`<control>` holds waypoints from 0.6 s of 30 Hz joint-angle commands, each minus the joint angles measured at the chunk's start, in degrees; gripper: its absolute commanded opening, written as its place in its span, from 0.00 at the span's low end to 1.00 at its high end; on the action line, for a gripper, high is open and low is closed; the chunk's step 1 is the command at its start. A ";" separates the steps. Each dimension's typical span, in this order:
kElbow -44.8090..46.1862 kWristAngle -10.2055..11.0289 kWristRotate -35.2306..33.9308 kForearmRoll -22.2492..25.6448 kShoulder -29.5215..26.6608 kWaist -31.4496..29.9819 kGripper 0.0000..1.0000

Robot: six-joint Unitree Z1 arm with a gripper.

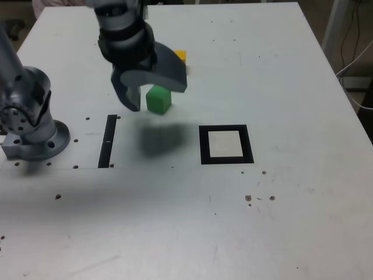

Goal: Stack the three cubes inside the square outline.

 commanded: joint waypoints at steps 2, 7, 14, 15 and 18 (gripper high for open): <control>-1.55 -0.71 0.06 1.22 0.82 4.04 1.00; -3.89 -2.50 -0.07 7.13 1.77 11.71 1.00; -18.48 -2.27 -0.40 23.83 8.16 17.62 1.00; -20.94 -2.36 -0.65 26.09 9.36 18.24 1.00; -26.81 -2.99 -1.70 30.44 11.88 20.60 1.00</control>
